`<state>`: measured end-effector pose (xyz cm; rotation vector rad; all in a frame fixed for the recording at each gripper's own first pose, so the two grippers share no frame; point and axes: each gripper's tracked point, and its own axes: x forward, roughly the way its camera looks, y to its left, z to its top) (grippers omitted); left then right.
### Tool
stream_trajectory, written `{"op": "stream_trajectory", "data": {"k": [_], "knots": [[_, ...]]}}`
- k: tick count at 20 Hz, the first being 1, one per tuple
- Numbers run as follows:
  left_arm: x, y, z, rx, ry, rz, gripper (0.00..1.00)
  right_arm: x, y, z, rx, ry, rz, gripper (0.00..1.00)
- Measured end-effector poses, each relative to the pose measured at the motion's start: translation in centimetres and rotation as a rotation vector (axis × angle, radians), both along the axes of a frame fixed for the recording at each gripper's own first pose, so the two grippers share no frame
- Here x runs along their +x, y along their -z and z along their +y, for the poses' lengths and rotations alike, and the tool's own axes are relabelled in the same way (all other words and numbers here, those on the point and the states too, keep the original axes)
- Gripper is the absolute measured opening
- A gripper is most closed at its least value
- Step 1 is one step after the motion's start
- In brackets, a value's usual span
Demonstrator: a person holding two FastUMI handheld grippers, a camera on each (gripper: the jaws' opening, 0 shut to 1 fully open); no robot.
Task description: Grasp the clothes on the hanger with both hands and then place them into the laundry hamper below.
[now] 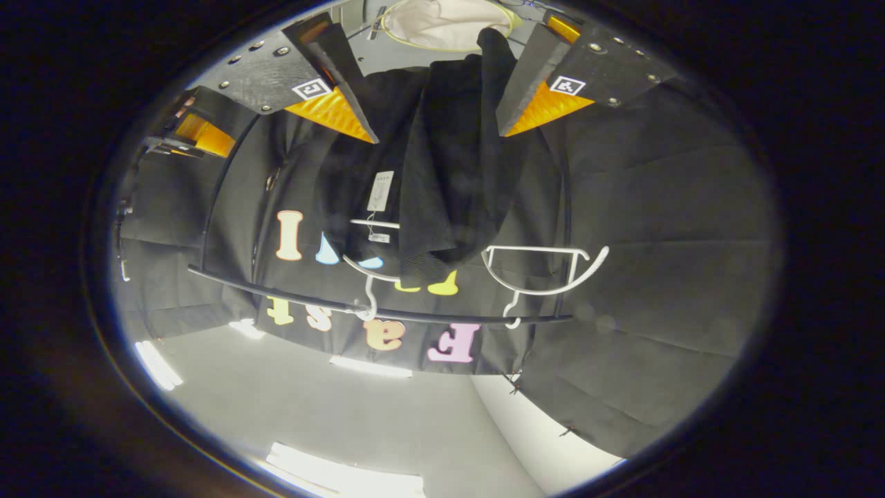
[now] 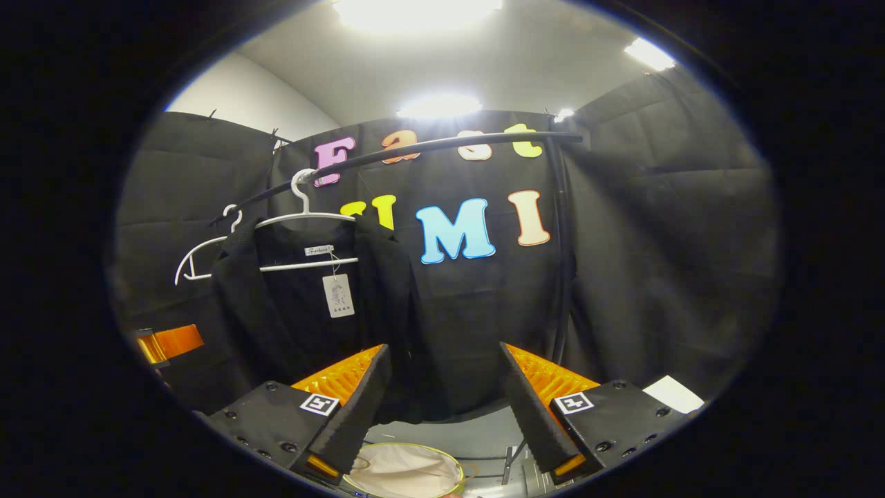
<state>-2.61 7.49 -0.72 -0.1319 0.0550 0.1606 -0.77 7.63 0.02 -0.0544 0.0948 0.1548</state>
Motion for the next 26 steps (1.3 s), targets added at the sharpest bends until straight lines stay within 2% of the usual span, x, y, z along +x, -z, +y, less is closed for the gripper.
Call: {"op": "stream_trajectory", "data": {"k": [1, 2, 3, 4, 12, 13, 19, 20, 21, 22, 23, 24, 25, 26], "knots": [[0.3, -0.1, 0.3, 0.003, -0.011, -0.003, 0.99, 0.5, -0.1, 0.5, -0.002, -0.011, 0.002, 0.93], [0.6, -0.3, 0.4, 0.005, -0.02, -0.007, 0.99, 1.2, -0.1, 1.2, 0.001, -0.023, 0.004, 0.97], [1.1, -0.4, 0.3, 0.006, -0.025, -0.008, 0.99, 1.9, -0.2, 1.7, 0.01, -0.034, 0.009, 0.97], [1.5, -0.5, 0.2, 0.004, -0.03, -0.005, 0.99, 2.4, -0.3, 2.2, 0.022, -0.047, 0.012, 0.93], [4.5, -3.7, -1.3, -0.001, -0.1, -0.033, 0.99, 9.7, -0.8, 5.3, 0.06, -0.168, 0.027, 0.93], [5.1, -3.9, -1.4, -0.008, -0.112, -0.032, 0.99, 10.7, -0.8, 5.7, 0.054, -0.18, 0.032, 0.97], [8.8, -3.3, -1.1, -0.044, -0.248, -0.032, 0.99, 15.2, -0.6, 10.1, 0.129, -0.311, 0.072, 0.98], [9.4, -3.2, -1.2, -0.047, -0.263, -0.032, 0.99, 15.8, -0.6, 10.7, 0.131, -0.33, 0.067, 0.93], [10.0, -3.2, -1.3, -0.046, -0.272, -0.034, 0.99, 16.5, -0.5, 11.2, 0.129, -0.345, 0.065, 0.93], [10.7, -3.2, -1.4, -0.04, -0.278, -0.032, 0.99, 17.0, -0.2, 11.8, 0.126, -0.359, 0.07, 0.93], [11.2, -3.4, -1.5, -0.027, -0.284, -0.031, 0.99, 17.5, 0.2, 12.4, 0.127, -0.372, 0.081, 0.98], [11.7, -3.7, -1.5, -0.009, -0.296, -0.03, 0.99, 18.1, 0.5, 12.8, 0.131, -0.382, 0.096, 0.93], [12.3, -3.8, -1.6, 0.009, -0.311, -0.028, 0.99, 18.6, 1.0, 13.4, 0.137, -0.392, 0.11, 0.98], [12.9, -3.8, -1.4, 0.025, -0.334, -0.023, 0.99, 19.2, 1.3, 13.8, 0.142, -0.398, 0.121, 0.98]]}}
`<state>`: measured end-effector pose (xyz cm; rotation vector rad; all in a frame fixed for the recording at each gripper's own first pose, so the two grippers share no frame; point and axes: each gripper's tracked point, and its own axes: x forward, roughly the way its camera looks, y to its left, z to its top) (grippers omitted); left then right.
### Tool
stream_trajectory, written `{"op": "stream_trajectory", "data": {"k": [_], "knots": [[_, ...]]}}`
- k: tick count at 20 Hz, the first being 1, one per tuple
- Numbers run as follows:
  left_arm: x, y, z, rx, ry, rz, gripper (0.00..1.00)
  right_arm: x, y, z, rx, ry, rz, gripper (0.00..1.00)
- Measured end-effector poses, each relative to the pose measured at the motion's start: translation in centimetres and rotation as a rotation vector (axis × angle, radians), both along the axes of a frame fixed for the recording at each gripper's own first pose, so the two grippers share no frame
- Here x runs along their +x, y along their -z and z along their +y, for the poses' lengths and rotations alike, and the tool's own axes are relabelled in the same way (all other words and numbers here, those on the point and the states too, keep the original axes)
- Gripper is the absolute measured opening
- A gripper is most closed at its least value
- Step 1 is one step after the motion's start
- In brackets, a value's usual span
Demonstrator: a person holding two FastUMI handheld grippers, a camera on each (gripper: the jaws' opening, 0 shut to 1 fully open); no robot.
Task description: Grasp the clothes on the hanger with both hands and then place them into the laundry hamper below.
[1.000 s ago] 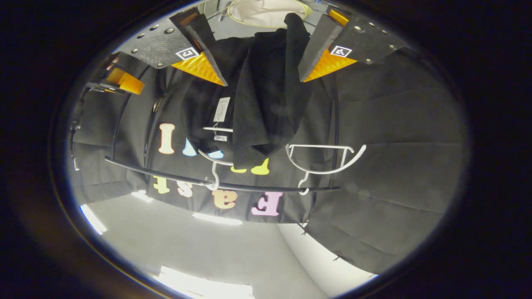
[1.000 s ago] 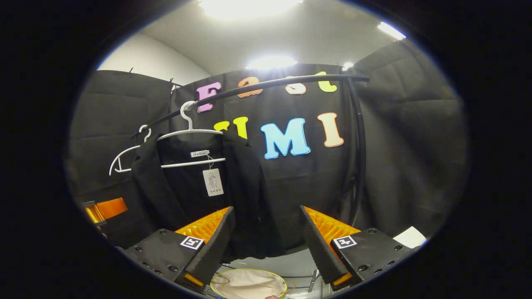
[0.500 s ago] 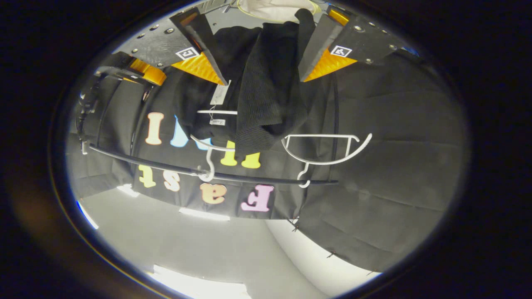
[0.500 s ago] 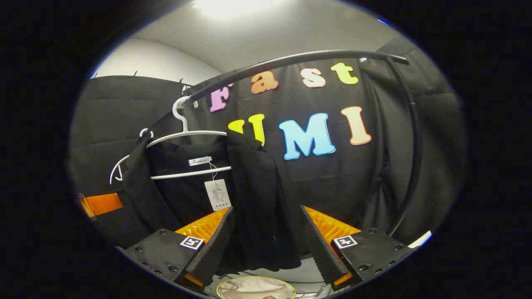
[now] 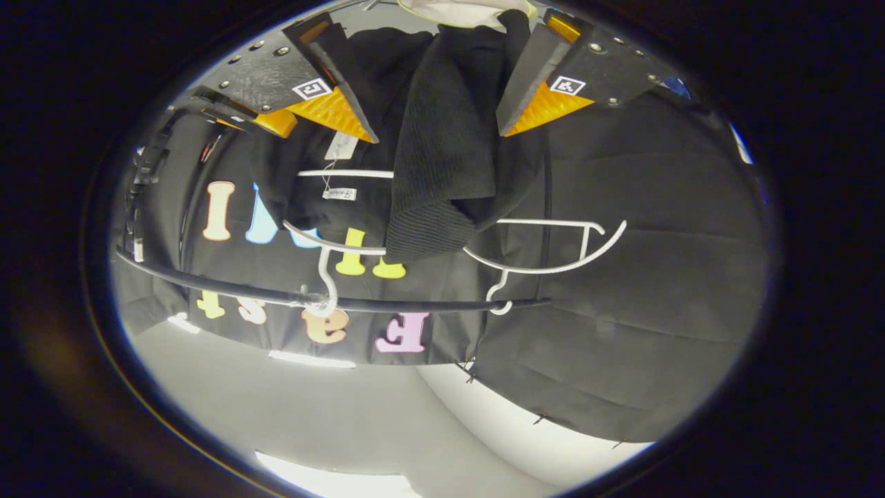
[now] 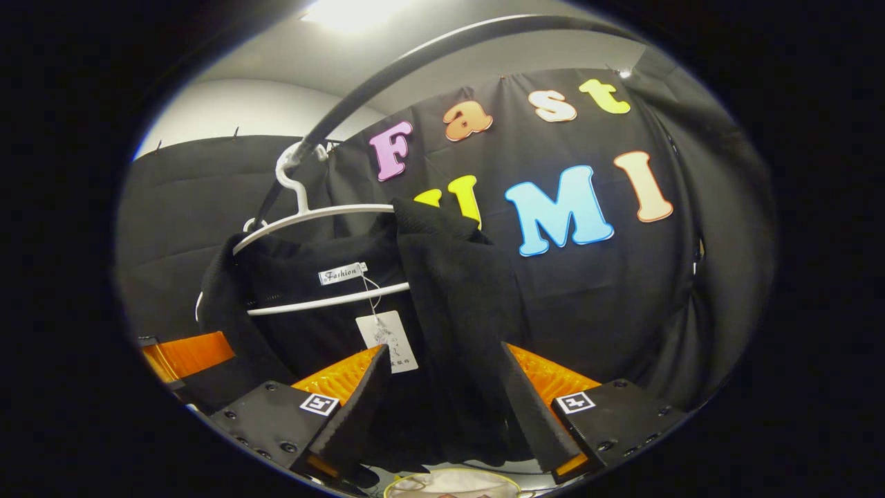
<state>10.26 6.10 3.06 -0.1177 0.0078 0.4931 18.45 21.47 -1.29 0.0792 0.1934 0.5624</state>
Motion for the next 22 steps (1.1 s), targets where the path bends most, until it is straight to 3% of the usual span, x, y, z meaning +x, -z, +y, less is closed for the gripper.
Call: {"op": "stream_trajectory", "data": {"k": [8, 16, 17, 20, 21, 22], "knots": [[3.2, 1.3, 1.7, -0.011, -0.142, 0.031, 0.99, 4.1, 1.1, 0.8, -0.009, 0.042, -0.005, 0.98], [4.3, 0.8, 3.1, 0.019, -0.189, 0.026, 0.98, 6.7, 1.3, 2.5, -0.034, 0.013, -0.03, 0.98], [4.3, 0.6, 3.4, 0.025, -0.192, 0.026, 0.98, 7.1, 1.2, 2.7, -0.038, 0.002, -0.041, 0.9], [4.6, 0.6, 4.0, 0.024, -0.195, 0.025, 0.62, 7.9, 1.1, 2.7, -0.048, -0.03, -0.061, 0.78], [4.8, 0.7, 3.7, 0.018, -0.179, 0.026, 0.62, 8.0, 1.1, 2.7, -0.045, -0.036, -0.062, 0.65], [4.7, 0.7, 3.8, 0.021, -0.183, 0.026, 0.54, 8.1, 1.0, 2.6, -0.038, -0.041, -0.061, 0.53]]}}
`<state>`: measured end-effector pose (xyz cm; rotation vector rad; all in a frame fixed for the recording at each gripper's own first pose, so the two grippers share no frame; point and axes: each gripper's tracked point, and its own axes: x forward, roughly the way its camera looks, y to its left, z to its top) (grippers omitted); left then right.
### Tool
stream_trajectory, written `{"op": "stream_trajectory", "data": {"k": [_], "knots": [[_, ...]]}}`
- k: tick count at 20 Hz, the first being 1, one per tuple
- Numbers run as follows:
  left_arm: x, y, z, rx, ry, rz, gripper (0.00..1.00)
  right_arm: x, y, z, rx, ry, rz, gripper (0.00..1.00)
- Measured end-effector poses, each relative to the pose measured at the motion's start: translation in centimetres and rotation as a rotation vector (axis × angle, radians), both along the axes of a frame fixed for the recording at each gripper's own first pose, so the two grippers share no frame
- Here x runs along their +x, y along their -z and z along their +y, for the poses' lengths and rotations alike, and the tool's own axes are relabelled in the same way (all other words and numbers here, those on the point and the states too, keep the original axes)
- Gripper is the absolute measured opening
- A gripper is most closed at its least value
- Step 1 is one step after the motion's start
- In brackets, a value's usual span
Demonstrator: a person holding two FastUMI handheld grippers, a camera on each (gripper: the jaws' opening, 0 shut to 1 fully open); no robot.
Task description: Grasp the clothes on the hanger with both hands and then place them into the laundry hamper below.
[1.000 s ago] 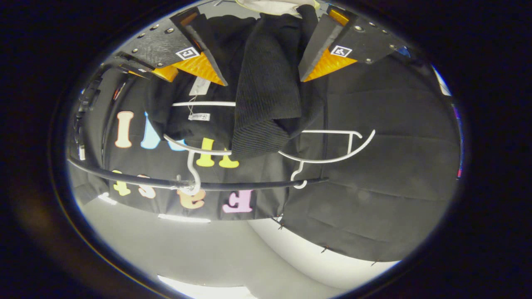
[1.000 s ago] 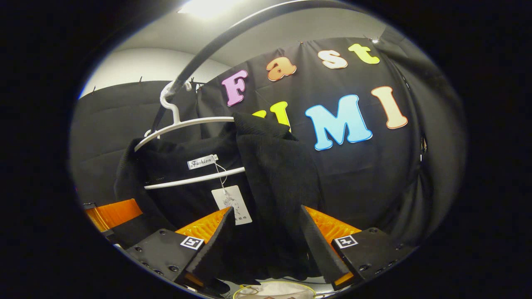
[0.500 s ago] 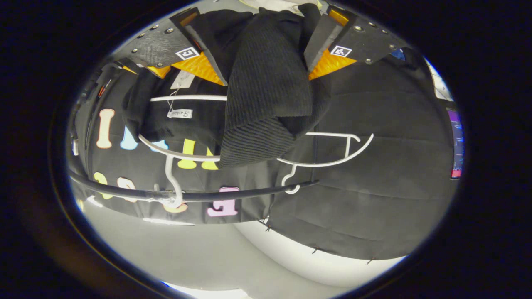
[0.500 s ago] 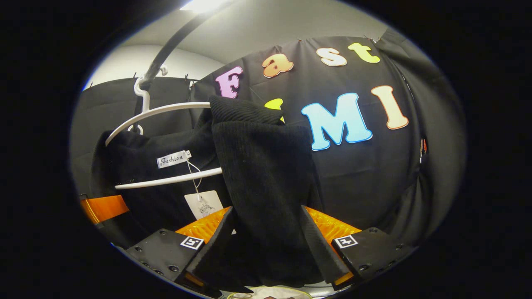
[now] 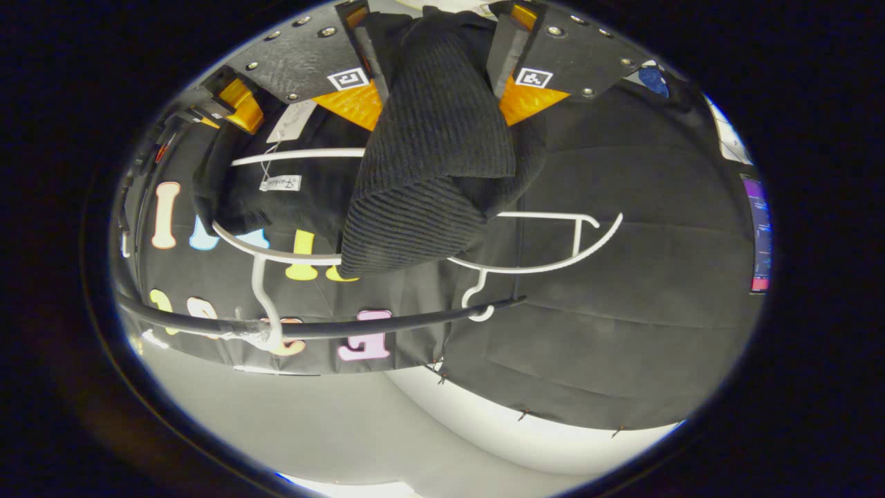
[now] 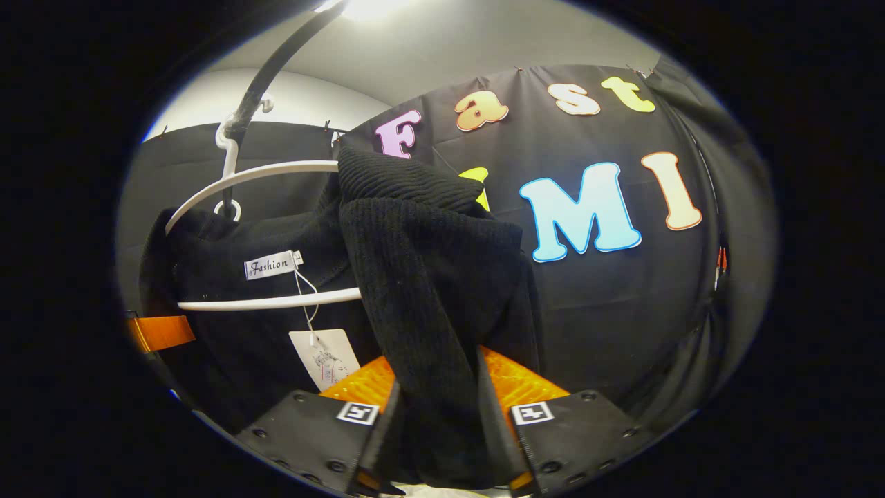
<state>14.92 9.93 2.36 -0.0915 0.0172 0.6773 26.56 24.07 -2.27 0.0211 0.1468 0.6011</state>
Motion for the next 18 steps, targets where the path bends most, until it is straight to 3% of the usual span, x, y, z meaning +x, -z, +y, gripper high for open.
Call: {"op": "stream_trajectory", "data": {"k": [3, 5, 6, 7, 9, 15, 18], "knots": [[-0.7, -0.6, 0.5, 0.014, -0.017, -0.016, 0.32, 0.2, -0.3, -0.3, 0.033, -0.011, 0.004, 0.12], [0.1, -0.3, -0.9, -0.017, 0.068, -0.032, 0.16, -0.2, -0.1, 0.2, 0.056, -0.075, 0.023, 0.12], [0.1, -0.4, -1.2, -0.033, 0.092, -0.038, 0.09, -0.3, -0.3, 0.4, 0.076, -0.102, 0.032, 0.07], [-0.4, -0.5, -0.8, -0.057, 0.108, -0.067, 0.13, -0.3, -0.1, 0.4, 0.074, -0.133, 0.046, 0.02], [-0.4, -0.6, -1.1, -0.085, 0.137, -0.075, 0.02, 0.3, -0.5, -0.2, 0.073, -0.143, 0.05, 0.01], [-2.6, -2.9, -1.8, -0.043, 0.193, -0.053, 0.02, 0.8, -1.9, -1.7, 0.035, -0.156, 0.054, 0.06], [-3.3, -4.5, -1.6, -0.04, 0.197, -0.079, 0.01, 1.6, -2.8, -2.9, 0.044, -0.132, 0.051, 0.04]]}}
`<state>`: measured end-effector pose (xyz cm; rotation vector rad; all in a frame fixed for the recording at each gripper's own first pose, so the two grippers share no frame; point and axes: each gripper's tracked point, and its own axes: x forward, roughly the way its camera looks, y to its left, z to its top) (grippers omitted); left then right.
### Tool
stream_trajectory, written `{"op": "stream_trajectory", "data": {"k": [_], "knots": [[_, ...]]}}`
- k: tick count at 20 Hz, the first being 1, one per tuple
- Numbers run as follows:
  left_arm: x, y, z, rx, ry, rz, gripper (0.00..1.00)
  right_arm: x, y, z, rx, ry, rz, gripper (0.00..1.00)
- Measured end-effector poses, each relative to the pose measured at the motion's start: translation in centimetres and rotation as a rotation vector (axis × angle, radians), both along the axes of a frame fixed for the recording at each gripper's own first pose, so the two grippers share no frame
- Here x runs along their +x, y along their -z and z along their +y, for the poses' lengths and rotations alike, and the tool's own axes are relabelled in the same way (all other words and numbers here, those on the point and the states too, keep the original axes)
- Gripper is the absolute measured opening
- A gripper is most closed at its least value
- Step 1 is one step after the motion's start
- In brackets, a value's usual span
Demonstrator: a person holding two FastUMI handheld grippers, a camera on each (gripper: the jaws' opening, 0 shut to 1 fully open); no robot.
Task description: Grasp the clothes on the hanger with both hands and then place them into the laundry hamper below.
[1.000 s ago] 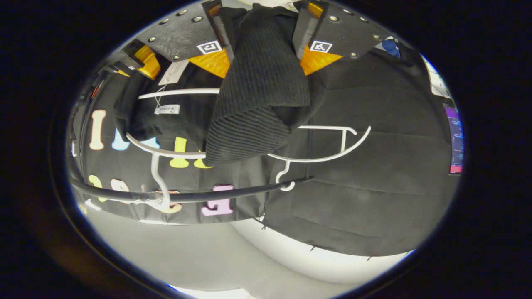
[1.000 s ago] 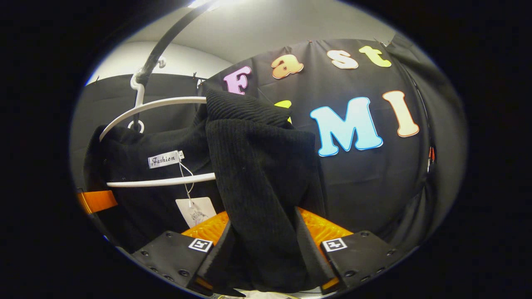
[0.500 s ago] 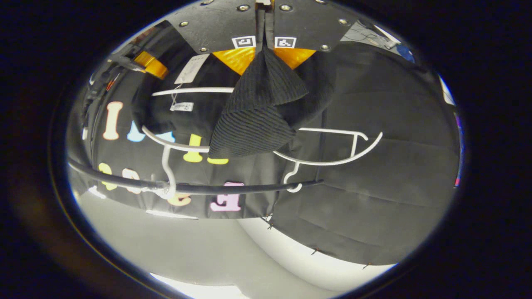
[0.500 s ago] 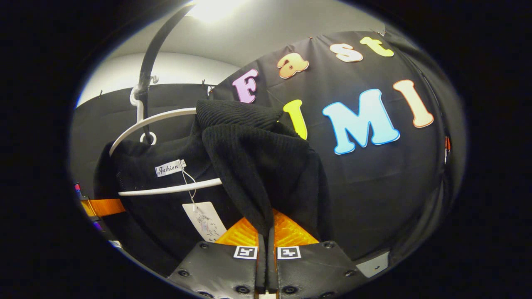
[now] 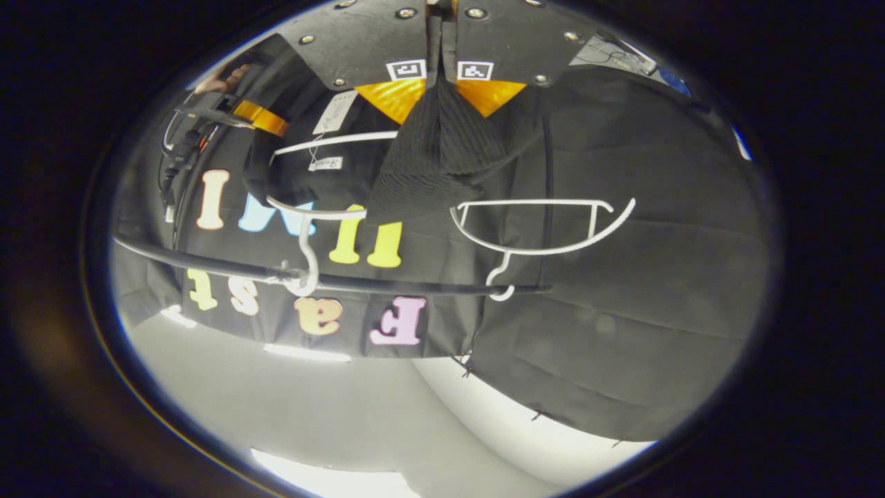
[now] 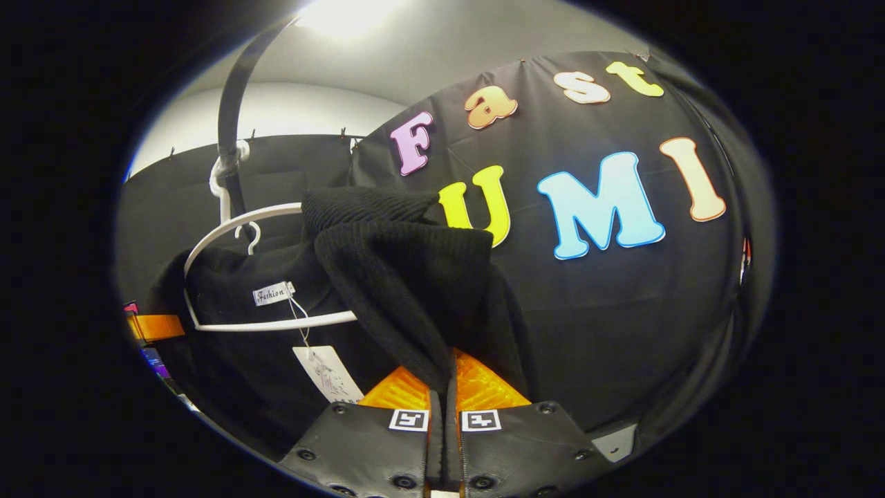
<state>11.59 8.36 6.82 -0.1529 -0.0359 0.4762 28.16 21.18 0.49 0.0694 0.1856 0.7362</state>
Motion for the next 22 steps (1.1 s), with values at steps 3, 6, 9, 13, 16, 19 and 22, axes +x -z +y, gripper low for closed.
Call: {"op": "stream_trajectory", "data": {"k": [3, 6, 9, 13, 16, 19, 22], "knots": [[-1.0, -0.6, 1.1, -0.005, -0.018, -0.017, 0.02, 0.8, -0.7, -1.0, 0.011, 0.027, -0.006, 0.04], [-1.7, -2.0, 1.9, 0.021, -0.033, -0.027, 0.01, 1.8, -1.9, -1.9, 0.018, 0.047, -0.029, 0.04], [-2.2, -3.1, 3.2, 0.066, -0.056, -0.033, 0.01, 2.3, -2.7, -2.4, 0.022, 0.07, -0.051, 0.03], [-2.2, -3.8, 4.3, 0.14, -0.077, -0.024, 0.01, 2.9, -3.5, -3.1, 0.025, 0.096, -0.075, 0.03], [-2.9, -4.7, 5.4, 0.153, -0.092, -0.029, 0.02, 3.4, -4.0, -3.5, 0.045, 0.099, -0.075, 0.02], [-3.6, -5.5, 7.1, 0.13, -0.108, -0.05, 0.02, 4.6, -5.4, -4.7, 0.061, 0.117, -0.102, 0.03], [-4.2, -5.7, 8.3, 0.1, -0.107, -0.07, 0.02, 5.0, -7.0, -4.9, 0.097, 0.127, -0.119, 0.04]]}}
